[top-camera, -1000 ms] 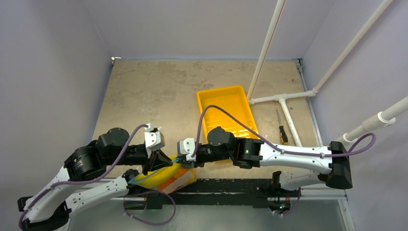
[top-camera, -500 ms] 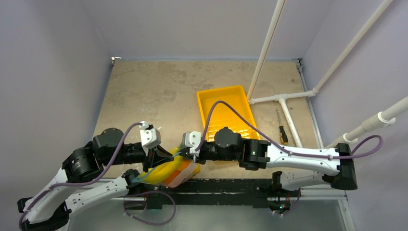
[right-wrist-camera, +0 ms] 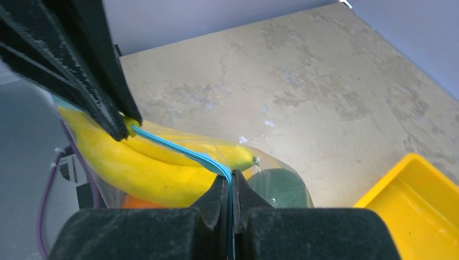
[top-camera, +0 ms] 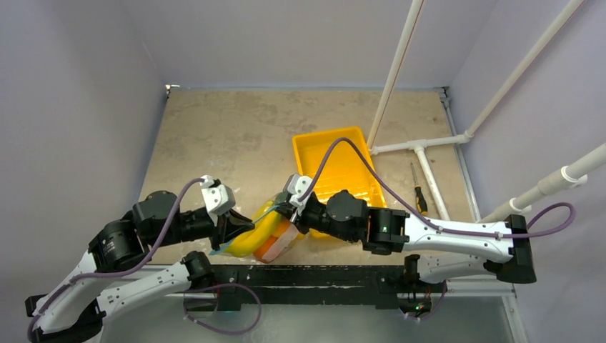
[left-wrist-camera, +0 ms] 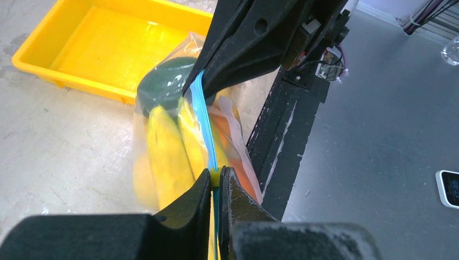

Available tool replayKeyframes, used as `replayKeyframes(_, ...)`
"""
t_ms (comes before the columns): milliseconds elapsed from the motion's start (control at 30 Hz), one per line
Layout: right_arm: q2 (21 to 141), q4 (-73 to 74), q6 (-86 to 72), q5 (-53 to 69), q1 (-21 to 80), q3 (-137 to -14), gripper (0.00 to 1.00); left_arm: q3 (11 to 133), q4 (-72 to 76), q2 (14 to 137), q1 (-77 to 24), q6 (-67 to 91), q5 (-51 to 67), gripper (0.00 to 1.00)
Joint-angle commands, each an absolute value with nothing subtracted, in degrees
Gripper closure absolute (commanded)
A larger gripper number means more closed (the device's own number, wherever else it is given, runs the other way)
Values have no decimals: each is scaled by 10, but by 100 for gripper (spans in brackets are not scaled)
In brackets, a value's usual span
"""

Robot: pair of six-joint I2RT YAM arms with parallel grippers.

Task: Place the food in the zip-top bag and seal the zipper
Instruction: Zip the zipper food storage bag at the center of the board.

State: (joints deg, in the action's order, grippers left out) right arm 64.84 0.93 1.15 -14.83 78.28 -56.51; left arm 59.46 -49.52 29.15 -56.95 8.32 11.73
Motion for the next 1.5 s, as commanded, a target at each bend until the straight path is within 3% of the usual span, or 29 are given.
replayKeyframes(0, 622, -1, -29, -287, 770, -570, 100, 626, -546, 270, -570, 107, 117, 100)
replayKeyframes(433, 572, -35, -62, -365, 770, -556, 100, 660, -603, 232, -571, 153, 51, 100)
replayKeyframes(1000, 552, -37, -64, -372, 770, -555, 100, 691, -643, 218, -570, 174, -13, 100)
replayKeyframes(1233, 551, -45, -54, -344, 770, -555, 100, 698, -615, 235, -570, 160, -12, 67)
replayKeyframes(1467, 558, -39, -34, -301, 771, -561, 100, 715, -577, 260, -570, 130, -28, 56)
